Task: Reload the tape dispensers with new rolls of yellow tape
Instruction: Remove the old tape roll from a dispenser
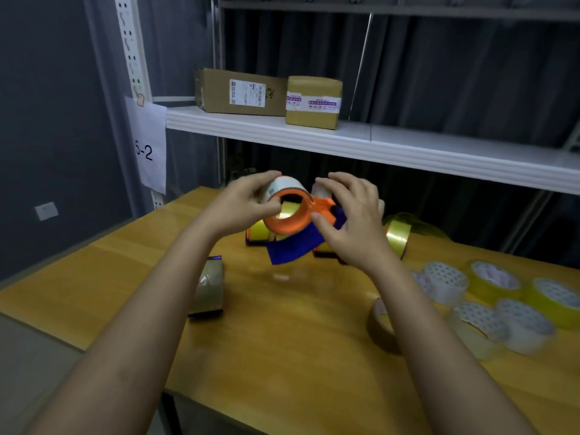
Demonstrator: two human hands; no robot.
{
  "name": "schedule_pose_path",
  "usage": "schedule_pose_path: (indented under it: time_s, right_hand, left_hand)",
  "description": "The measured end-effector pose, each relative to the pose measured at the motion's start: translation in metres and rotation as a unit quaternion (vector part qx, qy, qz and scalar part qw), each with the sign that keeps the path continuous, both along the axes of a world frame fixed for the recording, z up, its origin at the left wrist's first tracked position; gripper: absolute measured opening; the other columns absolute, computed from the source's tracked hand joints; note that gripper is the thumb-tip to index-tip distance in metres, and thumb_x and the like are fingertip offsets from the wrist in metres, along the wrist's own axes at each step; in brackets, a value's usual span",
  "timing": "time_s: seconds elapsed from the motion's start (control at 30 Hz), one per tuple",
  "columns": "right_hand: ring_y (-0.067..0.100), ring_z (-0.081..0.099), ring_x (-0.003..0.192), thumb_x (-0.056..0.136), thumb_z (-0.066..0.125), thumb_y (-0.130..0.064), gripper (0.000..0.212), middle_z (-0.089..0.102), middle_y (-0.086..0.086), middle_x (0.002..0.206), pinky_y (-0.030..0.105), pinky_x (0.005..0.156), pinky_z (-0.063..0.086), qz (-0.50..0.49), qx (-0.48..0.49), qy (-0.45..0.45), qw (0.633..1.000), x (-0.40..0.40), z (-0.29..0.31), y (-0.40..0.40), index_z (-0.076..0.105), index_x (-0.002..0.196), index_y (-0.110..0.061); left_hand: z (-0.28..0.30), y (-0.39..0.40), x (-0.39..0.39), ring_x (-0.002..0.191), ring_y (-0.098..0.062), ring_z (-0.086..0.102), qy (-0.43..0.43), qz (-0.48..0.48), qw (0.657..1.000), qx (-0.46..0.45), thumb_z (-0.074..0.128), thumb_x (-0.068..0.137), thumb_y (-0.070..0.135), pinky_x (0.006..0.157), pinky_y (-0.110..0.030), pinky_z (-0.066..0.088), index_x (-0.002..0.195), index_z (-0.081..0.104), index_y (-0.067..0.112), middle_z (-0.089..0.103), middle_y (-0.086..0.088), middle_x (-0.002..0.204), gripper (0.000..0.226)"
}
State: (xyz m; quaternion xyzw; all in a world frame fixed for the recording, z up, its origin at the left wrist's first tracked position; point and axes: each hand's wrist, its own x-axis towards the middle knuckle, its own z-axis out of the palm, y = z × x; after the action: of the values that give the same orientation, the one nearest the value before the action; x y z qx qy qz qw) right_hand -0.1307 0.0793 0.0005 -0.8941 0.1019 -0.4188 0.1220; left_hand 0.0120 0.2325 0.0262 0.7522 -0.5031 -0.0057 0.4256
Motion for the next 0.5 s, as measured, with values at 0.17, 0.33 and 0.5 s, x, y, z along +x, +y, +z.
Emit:
schedule_pose_path:
  time_s: [0.17,0.33,0.5]
  right_hand:
    - [0.012,0.048,0.115,0.086,0.07,-0.035,0.055,0.052,-0.007,0.121,0.03,0.096,0.043,0.052,0.17,0.12,0.977,-0.035,-0.007,-0.026,0.05,0.136,-0.027]
    - [-0.001,0.052,0.1,0.083,0.072,-0.031,0.056,0.049,-0.007,0.118,0.013,0.076,0.048,0.069,0.272,0.172,0.944,-0.062,-0.02,-0.043,0.05,0.134,-0.029]
    - [0.005,0.052,0.105,0.082,0.071,-0.033,0.047,0.05,-0.012,0.115,0.025,0.084,0.048,0.063,0.312,0.178,0.931,-0.076,-0.032,-0.058,0.052,0.124,-0.04]
  left_hand:
    - [-0.021,-0.032,-0.023,0.109,-0.001,0.049,0.003,-0.098,0.995,0.002,0.055,0.094,0.014,0.077,-0.001,0.04,0.139,0.045,0.015,0.053,0.01,0.121,0.046]
    - [-0.046,-0.063,-0.039,0.112,-0.004,0.048,-0.016,-0.15,0.989,0.007,0.051,0.097,0.012,0.084,-0.003,0.039,0.137,0.048,0.013,0.054,0.005,0.123,0.04]
    - [-0.077,-0.083,-0.043,0.119,-0.011,0.05,-0.027,-0.144,0.989,-0.035,0.05,0.098,0.018,0.096,-0.02,0.043,0.135,0.051,0.015,0.056,0.001,0.128,0.037]
